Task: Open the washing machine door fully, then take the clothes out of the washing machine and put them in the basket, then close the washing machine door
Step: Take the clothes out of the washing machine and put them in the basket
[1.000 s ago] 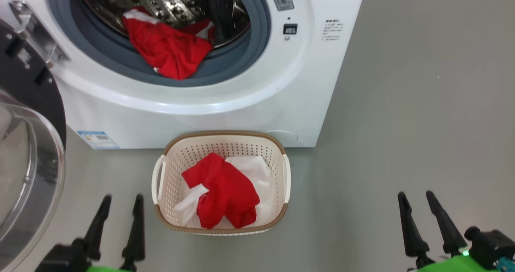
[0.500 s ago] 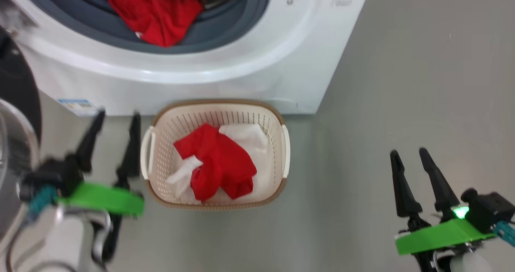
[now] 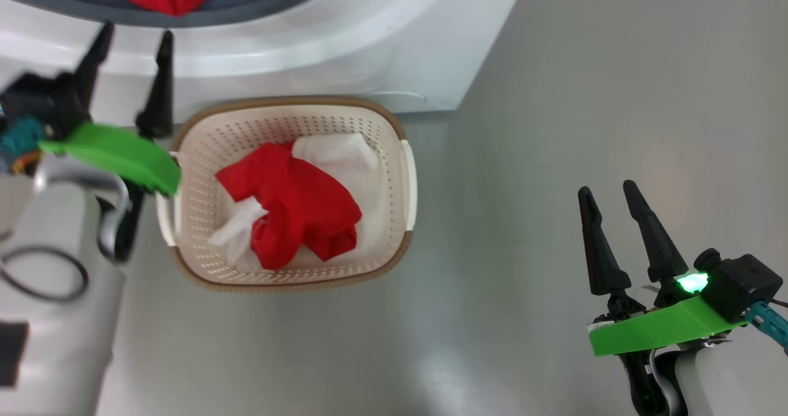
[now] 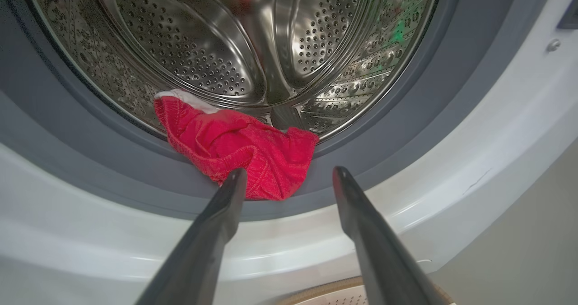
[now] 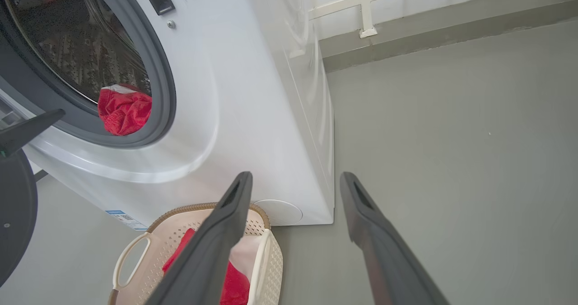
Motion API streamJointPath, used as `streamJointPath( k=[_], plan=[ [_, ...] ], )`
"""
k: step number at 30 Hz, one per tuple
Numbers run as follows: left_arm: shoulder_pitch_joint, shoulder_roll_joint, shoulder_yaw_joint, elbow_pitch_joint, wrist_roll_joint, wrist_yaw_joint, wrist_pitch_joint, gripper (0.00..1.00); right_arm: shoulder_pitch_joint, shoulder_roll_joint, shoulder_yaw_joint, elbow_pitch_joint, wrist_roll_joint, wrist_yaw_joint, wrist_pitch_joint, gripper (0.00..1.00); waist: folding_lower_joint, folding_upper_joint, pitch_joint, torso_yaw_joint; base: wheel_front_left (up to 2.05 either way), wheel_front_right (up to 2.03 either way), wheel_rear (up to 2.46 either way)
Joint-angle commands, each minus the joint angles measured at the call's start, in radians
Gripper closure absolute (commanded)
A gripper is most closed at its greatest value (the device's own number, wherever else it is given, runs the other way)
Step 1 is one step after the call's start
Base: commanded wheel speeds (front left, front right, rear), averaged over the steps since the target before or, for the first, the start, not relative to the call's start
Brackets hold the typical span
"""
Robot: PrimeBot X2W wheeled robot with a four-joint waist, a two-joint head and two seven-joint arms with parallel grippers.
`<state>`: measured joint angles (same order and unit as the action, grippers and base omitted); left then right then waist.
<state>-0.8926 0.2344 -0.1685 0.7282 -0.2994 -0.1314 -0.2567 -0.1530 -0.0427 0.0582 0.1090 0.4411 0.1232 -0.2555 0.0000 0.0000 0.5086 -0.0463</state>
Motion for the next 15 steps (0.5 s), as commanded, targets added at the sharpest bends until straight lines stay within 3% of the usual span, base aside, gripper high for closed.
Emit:
streamJointPath(
  k=[1, 15],
  plan=[
    [-0.028, 0.048, 0.021, -0.009, -0.002, 0.001, -0.005, 0.0, -0.011, -0.008, 0.029, -0.025, 0.016, 0.008, -0.006, 0.0, 0.0, 0.0, 0.031, -0.03, 0.0, 0.0, 0.0],
    [-0.364, 0.085, -0.11, 0.342, 0.021, 0.001, -0.004, 0.0, -0.038, -0.008, 0.064, -0.037, 0.042, 0.008, -0.006, 0.0, 0.0, 0.0, 0.098, -0.079, 0.0, 0.0, 0.0]
  ],
)
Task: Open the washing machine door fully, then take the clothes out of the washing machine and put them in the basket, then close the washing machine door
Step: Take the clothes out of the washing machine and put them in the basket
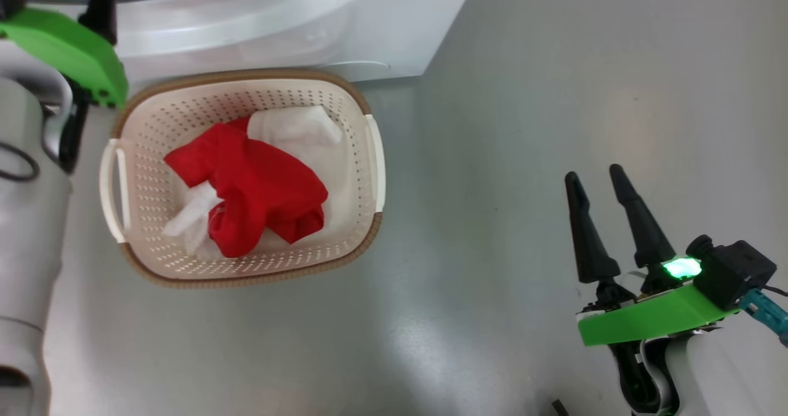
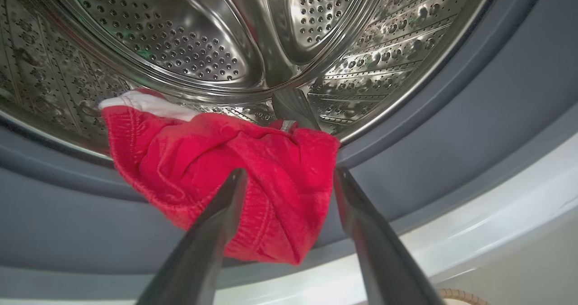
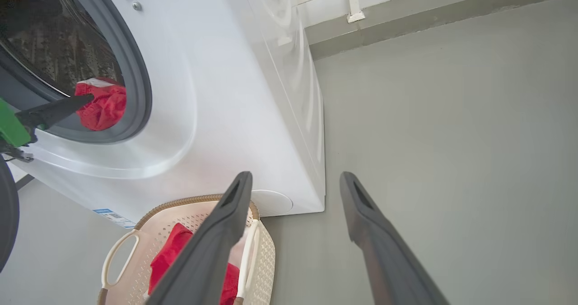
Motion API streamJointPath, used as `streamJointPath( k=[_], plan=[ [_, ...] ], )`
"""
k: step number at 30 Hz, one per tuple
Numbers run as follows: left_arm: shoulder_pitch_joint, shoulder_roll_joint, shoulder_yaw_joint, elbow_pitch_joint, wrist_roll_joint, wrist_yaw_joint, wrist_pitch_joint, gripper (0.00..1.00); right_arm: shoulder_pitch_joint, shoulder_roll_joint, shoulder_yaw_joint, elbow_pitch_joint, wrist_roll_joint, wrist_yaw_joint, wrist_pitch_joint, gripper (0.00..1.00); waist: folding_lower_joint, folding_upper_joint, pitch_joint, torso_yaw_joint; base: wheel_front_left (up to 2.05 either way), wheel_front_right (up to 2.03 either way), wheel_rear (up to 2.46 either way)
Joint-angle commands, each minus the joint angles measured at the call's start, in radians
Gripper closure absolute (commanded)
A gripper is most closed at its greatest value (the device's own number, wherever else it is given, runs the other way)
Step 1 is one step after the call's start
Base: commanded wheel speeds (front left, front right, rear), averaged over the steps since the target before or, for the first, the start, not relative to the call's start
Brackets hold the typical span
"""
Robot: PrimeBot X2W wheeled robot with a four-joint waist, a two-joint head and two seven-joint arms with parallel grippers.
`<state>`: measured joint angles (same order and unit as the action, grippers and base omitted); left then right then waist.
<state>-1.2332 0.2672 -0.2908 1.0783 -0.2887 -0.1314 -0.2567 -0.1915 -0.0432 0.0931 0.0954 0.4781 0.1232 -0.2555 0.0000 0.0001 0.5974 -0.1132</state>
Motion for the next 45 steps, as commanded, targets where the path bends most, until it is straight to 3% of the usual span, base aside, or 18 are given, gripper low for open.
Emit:
streamJointPath(
  k=[1, 11, 25, 26, 27, 28, 30, 32, 40, 45],
  plan=[
    [-0.038, 0.057, 0.007, 0.011, 0.014, 0.001, -0.004, 0.0, -0.001, -0.007, 0.033, -0.024, 0.007, 0.008, -0.006, 0.0, 0.0, -0.0001, 0.012, -0.017, 0.0, 0.0, 0.0],
    [-0.139, 0.102, -0.019, 0.161, 0.035, 0.015, 0.008, 0.0, -0.013, -0.007, 0.067, -0.034, 0.024, 0.008, -0.006, 0.0, 0.0, -0.0001, 0.048, -0.067, 0.0, 0.0, 0.0],
    [-0.186, 0.127, -0.043, 0.198, 0.028, 0.011, 0.031, 0.0, -0.022, -0.007, 0.082, -0.047, 0.04, 0.008, -0.006, 0.0, 0.0, -0.0001, 0.079, -0.099, 0.0, 0.0, 0.0],
    [-0.187, 0.128, -0.045, 0.2, 0.027, 0.01, 0.031, 0.04, -0.023, -0.007, 0.083, -0.048, 0.041, 0.008, -0.006, 0.0, 0.0, -0.0001, 0.081, -0.1, 0.0, 0.0, 0.0],
    [-0.188, 0.129, -0.047, 0.201, 0.026, 0.01, 0.031, 0.42, -0.023, -0.007, 0.083, -0.048, 0.042, 0.008, -0.006, 0.0, 0.0, -0.0001, 0.081, -0.102, 0.0, 0.0, 0.0],
    [-0.188, 0.13, -0.048, 0.202, 0.024, 0.009, 0.031, 0.56, -0.023, -0.007, 0.082, -0.049, 0.042, 0.008, -0.006, 0.0, 0.0, -0.0001, 0.081, -0.103, 0.0, 0.0, 0.0],
    [-0.188, 0.132, -0.051, 0.203, 0.021, 0.008, 0.031, 0.82, -0.022, -0.007, 0.082, -0.05, 0.043, 0.008, -0.006, 0.0, 0.0, -0.0001, 0.081, -0.105, 0.0, 0.0, 0.0],
    [-0.188, 0.133, -0.053, 0.205, 0.018, 0.008, 0.031, 0.97, -0.021, -0.007, 0.081, -0.051, 0.044, 0.008, -0.006, 0.0, 0.0, -0.0001, 0.081, -0.105, 0.0, 0.0, 0.0],
    [-0.187, 0.121, -0.047, 0.196, -0.007, 0.006, 0.006, 1.0, -0.024, -0.007, 0.062, -0.046, 0.039, 0.008, -0.006, 0.0, 0.0, -0.0001, 0.072, -0.083, 0.0, 0.0, 0.0],
    [-0.15, 0.115, -0.007, 0.102, -0.042, 0.01, -0.004, 1.0, -0.02, -0.007, 0.047, -0.044, 0.029, 0.008, -0.006, 0.0, 0.0, -0.0001, 0.054, -0.058, 0.0, 0.0, 0.0]
  ],
)
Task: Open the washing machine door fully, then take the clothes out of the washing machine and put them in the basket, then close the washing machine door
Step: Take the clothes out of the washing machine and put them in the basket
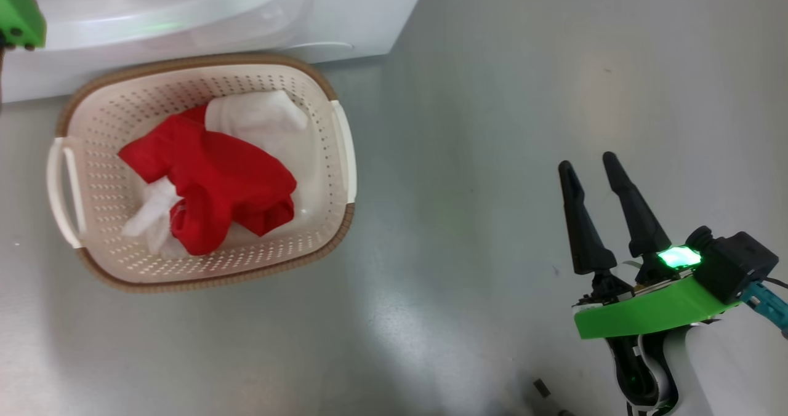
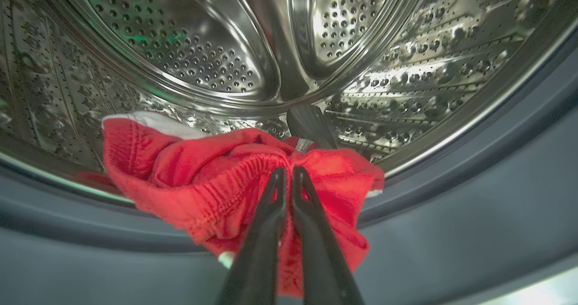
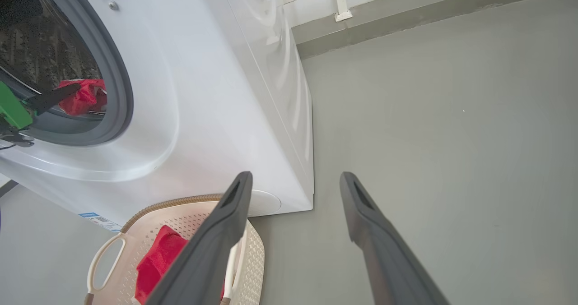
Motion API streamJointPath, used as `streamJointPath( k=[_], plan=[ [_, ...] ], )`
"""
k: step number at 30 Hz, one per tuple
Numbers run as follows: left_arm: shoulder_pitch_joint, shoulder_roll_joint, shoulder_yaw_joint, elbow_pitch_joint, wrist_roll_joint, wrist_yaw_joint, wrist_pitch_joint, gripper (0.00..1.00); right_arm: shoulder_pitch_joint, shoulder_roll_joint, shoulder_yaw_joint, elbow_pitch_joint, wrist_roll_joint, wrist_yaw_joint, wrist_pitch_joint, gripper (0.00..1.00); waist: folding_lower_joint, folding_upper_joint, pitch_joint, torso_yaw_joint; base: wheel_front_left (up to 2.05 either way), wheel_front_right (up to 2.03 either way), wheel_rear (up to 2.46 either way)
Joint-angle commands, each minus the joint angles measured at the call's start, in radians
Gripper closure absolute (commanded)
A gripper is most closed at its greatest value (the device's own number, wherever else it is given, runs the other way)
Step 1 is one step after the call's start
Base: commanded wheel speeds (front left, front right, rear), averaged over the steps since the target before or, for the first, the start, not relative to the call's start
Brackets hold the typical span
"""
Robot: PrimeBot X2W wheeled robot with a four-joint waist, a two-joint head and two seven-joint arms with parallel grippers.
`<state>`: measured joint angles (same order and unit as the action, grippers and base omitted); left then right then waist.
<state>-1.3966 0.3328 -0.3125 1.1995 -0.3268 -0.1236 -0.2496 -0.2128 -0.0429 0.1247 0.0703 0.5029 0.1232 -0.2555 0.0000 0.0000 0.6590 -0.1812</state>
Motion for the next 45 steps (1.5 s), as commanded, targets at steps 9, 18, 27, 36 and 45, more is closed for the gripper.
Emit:
streamJointPath(
  k=[9, 18, 27, 36, 45],
  plan=[
    [0.248, 0.041, 0.188, -0.39, -0.022, 0.014, -0.012, 1.0, 0.021, -0.007, -0.008, -0.014, -0.018, 0.008, -0.006, 0.0, 0.0, 0.0, -0.055, 0.046, 0.0, 0.0, 0.0],
    [0.532, -0.06, 0.353, -0.774, 0.05, -0.006, -0.012, 1.0, 0.049, -0.007, -0.024, -0.009, -0.043, 0.008, -0.006, 0.0, 0.0, 0.0, -0.097, 0.078, 0.0, 0.0, 0.0],
    [0.701, -0.125, 0.387, -0.973, 0.039, -0.007, -0.012, 1.0, 0.069, -0.007, -0.032, -0.005, -0.055, 0.008, -0.006, 0.0, 0.0, 0.0, -0.125, 0.101, 0.0, 0.0, 0.0],
    [0.819, -0.179, 0.414, -1.193, 0.047, -0.007, -0.012, 1.0, 0.074, -0.007, -0.035, -0.003, -0.06, 0.008, -0.006, 0.0, 0.0, 0.0, -0.135, 0.117, 0.0, 0.0, 0.0],
    [0.87, -0.201, 0.436, -1.373, 0.045, -0.007, -0.012, 1.0, 0.072, -0.007, -0.042, -0.003, -0.059, 0.008, -0.006, 0.0, 0.0, 0.0, -0.129, 0.126, 0.0, 0.0, 0.0]
  ],
)
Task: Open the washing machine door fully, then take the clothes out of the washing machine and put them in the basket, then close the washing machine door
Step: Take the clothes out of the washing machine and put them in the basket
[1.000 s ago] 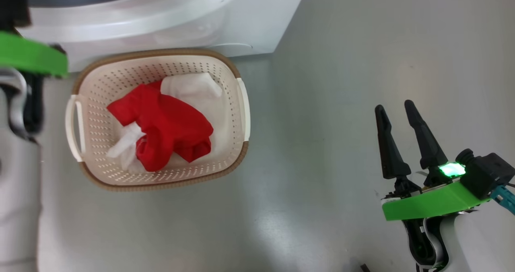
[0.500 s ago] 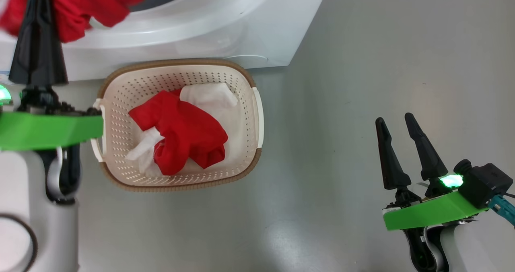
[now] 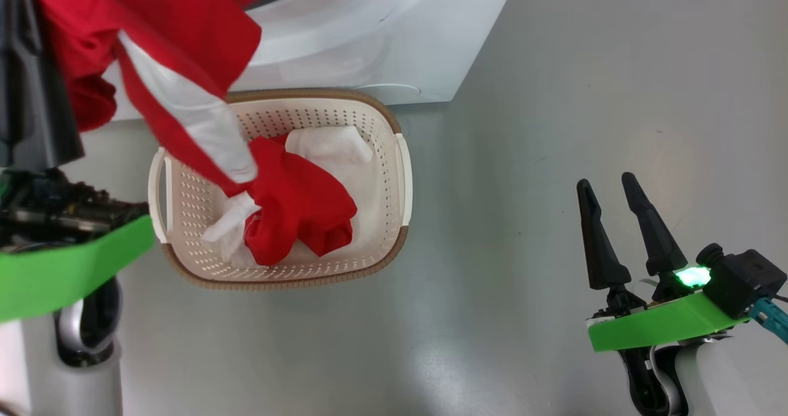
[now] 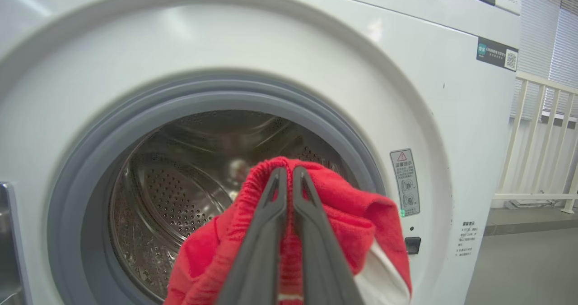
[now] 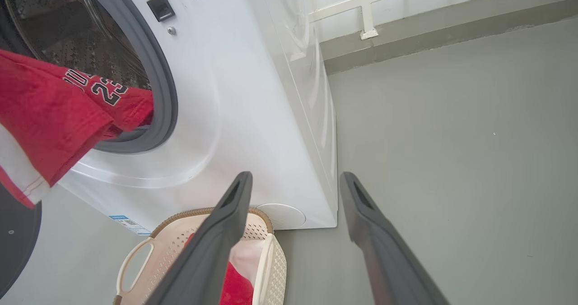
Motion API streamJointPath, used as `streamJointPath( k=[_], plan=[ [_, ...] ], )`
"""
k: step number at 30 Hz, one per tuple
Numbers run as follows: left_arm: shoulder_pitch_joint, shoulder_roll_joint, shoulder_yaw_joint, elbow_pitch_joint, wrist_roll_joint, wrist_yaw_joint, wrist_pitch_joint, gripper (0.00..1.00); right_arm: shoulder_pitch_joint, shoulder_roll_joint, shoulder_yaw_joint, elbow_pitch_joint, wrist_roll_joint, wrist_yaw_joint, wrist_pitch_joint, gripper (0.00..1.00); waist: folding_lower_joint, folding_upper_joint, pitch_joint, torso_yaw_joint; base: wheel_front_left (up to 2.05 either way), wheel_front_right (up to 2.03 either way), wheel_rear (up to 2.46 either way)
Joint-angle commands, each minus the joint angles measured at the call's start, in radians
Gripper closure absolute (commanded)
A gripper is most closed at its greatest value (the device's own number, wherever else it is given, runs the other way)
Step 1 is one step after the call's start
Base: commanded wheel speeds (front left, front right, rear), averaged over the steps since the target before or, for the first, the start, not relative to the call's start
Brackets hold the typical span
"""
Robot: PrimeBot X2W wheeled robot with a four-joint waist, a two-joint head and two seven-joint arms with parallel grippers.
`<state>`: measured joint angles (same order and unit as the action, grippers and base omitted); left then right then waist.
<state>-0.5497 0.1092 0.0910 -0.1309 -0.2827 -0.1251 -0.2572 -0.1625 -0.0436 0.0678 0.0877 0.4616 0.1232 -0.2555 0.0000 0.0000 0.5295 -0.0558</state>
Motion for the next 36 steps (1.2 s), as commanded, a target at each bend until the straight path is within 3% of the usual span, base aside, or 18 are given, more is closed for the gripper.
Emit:
streamJointPath(
  k=[1, 6, 11, 24, 36],
  plan=[
    [0.028, 0.02, 0.034, -0.061, 0.001, -0.005, -0.005, 1.0, 0.022, -0.007, 0.015, -0.021, -0.017, 0.008, -0.006, 0.0, 0.0, 0.0, 0.001, 0.001, 0.0, 0.0, 0.0],
    [0.048, 0.017, 0.037, -0.121, 0.009, -0.005, -0.005, 1.0, 0.018, -0.007, 0.011, -0.02, -0.017, 0.008, -0.006, 0.0, 0.0, 0.0, 0.006, 0.004, 0.0, 0.0, 0.0],
    [0.075, 0.009, 0.027, -0.068, 0.012, -0.006, -0.005, 1.0, 0.013, -0.007, 0.014, -0.02, -0.015, 0.008, -0.006, 0.0, 0.0, 0.0, 0.012, 0.005, 0.0, 0.0, 0.0],
    [0.106, 0.02, -0.038, 0.186, 0.003, -0.006, -0.005, 1.0, -0.008, -0.007, 0.022, -0.028, -0.004, 0.008, -0.006, 0.0, 0.0, 0.0, 0.061, -0.009, 0.0, 0.0, 0.0],
    [0.052, 0.084, -0.109, 0.46, -0.008, -0.006, -0.005, 1.0, -0.041, -0.007, 0.036, -0.039, 0.024, 0.008, -0.006, 0.0, 0.0, 0.0, 0.132, -0.044, 0.0, 0.0, 0.0]
  ],
)
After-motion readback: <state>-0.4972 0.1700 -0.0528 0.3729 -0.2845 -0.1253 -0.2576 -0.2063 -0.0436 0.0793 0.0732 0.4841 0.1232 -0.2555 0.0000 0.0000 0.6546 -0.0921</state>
